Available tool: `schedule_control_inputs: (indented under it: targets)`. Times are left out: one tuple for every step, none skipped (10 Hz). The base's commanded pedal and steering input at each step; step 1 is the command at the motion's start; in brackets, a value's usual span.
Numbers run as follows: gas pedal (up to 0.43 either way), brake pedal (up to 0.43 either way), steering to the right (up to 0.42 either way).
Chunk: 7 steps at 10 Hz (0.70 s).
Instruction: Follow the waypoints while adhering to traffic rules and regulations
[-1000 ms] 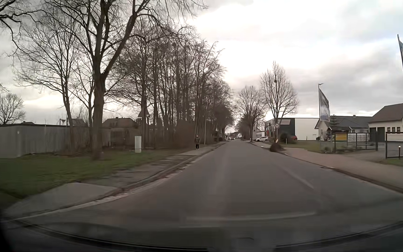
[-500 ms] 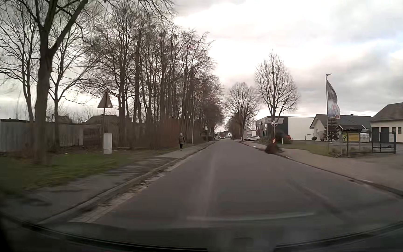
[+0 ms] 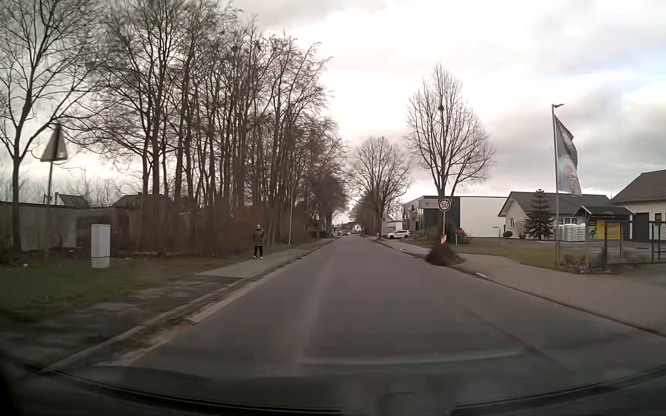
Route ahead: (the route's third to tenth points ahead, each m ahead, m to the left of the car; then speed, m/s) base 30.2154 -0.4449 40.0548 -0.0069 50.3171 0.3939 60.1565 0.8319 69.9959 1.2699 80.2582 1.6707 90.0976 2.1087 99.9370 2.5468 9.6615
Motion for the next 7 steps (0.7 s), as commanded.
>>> schedule_control_inputs:
  targets:
    - [0.378, 0.000, 0.036]
    - [0.370, 0.000, 0.030]
    - [0.358, 0.000, 0.024]
    - [0.339, 0.000, 0.017]
    - [0.339, 0.000, 0.010]
    - [0.339, 0.000, 0.006]
    - [0.339, 0.000, 0.001]
